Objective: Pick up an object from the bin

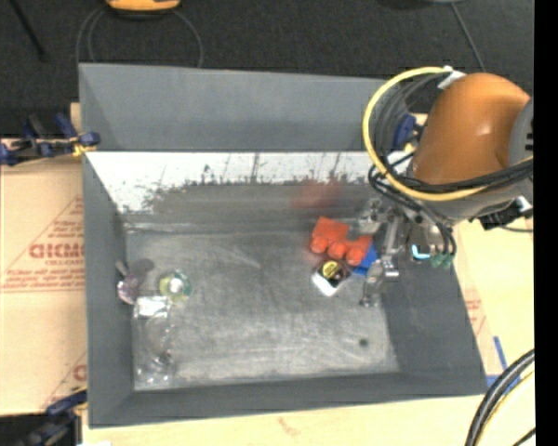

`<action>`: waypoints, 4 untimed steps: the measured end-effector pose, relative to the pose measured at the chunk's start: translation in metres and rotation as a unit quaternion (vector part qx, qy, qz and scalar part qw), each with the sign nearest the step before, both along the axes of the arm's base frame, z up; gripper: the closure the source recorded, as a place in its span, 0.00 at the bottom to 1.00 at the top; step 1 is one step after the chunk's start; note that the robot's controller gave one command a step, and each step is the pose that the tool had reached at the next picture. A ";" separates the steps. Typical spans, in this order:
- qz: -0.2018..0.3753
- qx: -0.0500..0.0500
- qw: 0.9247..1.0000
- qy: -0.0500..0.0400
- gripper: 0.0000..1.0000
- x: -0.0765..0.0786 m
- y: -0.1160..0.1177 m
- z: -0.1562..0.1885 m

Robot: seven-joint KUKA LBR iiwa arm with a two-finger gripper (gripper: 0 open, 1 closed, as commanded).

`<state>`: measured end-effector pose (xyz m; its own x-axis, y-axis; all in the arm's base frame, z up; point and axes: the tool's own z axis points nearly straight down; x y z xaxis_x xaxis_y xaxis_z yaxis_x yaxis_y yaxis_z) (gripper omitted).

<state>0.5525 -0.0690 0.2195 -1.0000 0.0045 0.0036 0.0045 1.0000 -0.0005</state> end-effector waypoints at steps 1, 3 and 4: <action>-0.108 0.001 0.994 -0.001 0.00 0.046 0.015 -0.085; 0.315 0.010 0.949 -0.004 0.00 0.096 -0.077 -0.145; 0.317 0.002 0.948 -0.009 1.00 0.098 -0.081 -0.144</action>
Offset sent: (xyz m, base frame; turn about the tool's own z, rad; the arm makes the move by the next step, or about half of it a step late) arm 0.0455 0.0147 -0.0830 0.2185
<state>0.6504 -0.1500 0.0757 -0.8017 -0.5975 -0.0145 -0.5976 0.8018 -0.0015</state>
